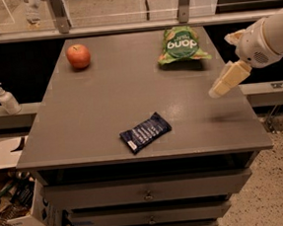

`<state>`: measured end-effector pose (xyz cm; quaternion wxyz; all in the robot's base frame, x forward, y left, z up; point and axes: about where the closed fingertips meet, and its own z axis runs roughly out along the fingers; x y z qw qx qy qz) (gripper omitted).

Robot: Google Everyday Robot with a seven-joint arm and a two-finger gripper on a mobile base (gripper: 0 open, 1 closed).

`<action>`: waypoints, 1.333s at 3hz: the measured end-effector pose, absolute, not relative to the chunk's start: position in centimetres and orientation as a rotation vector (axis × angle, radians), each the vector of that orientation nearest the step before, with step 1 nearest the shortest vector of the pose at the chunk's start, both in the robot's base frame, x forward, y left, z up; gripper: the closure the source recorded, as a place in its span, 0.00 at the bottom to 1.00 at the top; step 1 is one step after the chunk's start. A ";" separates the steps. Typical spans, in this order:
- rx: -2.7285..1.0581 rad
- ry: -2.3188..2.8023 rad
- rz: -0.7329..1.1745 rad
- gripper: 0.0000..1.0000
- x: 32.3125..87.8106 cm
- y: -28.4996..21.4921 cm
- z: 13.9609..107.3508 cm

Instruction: Move green rice chip bag near apple

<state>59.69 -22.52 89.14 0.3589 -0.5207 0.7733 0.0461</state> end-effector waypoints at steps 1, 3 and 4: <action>-1.262 1.972 0.121 0.00 61.8 -21.9 87.2; -1.089 1.897 0.115 0.00 68.4 -22.2 85.3; -0.997 1.896 0.131 0.00 71.5 -22.5 85.2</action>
Offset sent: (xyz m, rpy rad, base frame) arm 0.0907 0.0005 -0.0455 0.1777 -0.1885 -0.1415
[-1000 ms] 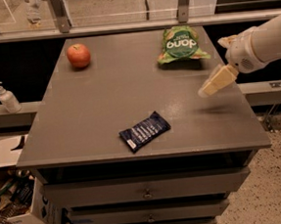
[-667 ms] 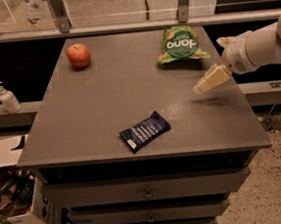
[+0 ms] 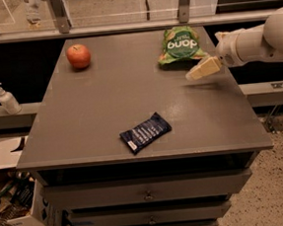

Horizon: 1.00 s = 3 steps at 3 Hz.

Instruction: Move green rice chip bag near apple

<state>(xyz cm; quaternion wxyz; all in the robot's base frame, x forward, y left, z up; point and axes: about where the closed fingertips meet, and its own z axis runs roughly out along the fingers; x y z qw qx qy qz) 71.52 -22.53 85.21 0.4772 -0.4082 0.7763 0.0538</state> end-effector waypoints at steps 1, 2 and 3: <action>-0.914 1.919 0.166 0.00 74.3 -22.5 84.9; -0.845 1.945 0.220 0.00 76.4 -22.1 84.2; -0.805 1.961 0.271 0.18 77.2 -21.7 83.2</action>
Offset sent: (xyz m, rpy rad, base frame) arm 0.0721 0.0033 -0.0139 0.1877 0.0771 -0.1250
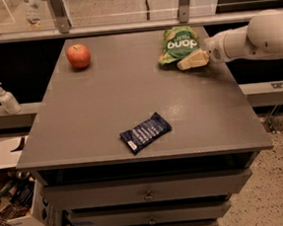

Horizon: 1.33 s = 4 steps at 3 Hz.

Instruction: Move green rice chip bag near apple

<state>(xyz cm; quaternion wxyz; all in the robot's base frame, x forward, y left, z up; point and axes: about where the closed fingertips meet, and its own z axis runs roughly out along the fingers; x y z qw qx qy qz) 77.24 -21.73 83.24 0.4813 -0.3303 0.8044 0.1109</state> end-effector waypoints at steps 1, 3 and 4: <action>-0.799 1.954 0.305 0.41 77.4 -21.3 82.9; -0.874 1.881 0.326 0.88 76.9 -19.8 84.6; -0.934 1.817 0.332 1.00 76.7 -18.4 86.4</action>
Offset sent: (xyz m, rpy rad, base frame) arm -0.0040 0.0096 0.0133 0.0287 -0.0415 0.0781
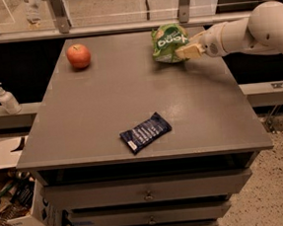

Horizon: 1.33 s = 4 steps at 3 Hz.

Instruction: Move green rice chip bag near apple

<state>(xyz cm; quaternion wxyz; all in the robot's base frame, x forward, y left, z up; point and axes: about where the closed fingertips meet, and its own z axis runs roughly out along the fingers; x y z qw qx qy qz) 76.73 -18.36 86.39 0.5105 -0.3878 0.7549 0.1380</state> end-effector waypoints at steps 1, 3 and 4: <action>-1.025 1.753 0.329 1.00 76.7 -15.9 87.9; -1.217 1.728 0.306 1.00 78.6 -10.3 87.9; -1.286 1.734 0.309 1.00 79.2 -7.2 87.4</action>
Offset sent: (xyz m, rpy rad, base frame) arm 0.0154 0.0829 0.0276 -0.1623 -0.0967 0.2412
